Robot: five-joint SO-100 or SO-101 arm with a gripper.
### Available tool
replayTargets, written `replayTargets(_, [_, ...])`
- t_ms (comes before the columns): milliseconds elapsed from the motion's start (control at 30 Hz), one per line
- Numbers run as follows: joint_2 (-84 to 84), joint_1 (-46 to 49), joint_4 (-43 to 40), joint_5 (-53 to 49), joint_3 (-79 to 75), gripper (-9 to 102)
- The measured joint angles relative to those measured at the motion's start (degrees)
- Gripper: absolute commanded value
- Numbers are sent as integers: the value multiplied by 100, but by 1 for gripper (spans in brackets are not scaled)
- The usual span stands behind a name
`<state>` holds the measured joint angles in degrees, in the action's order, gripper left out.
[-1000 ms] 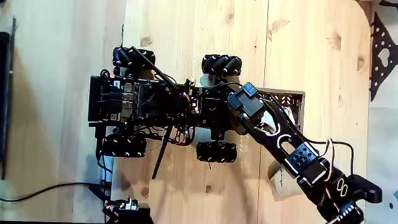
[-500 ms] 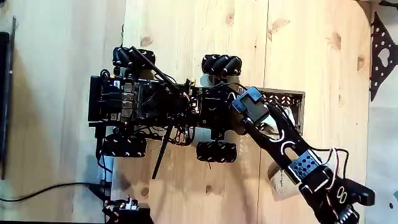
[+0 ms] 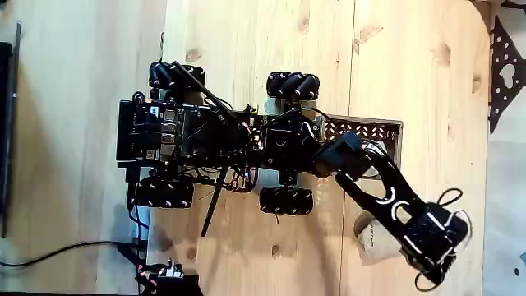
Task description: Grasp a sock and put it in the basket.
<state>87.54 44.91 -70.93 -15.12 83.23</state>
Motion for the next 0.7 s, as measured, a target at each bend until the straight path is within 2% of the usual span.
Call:
replayTargets(67, [-272, -149, -167, -35, 0, 29])
replayTargets(300, [-1090, -782, -158, 255, 0, 51])
replayTargets(467, [-1696, -993, 492, 264, 0, 53])
replayTargets(700, [-2505, -1011, 2101, 563, 0, 51])
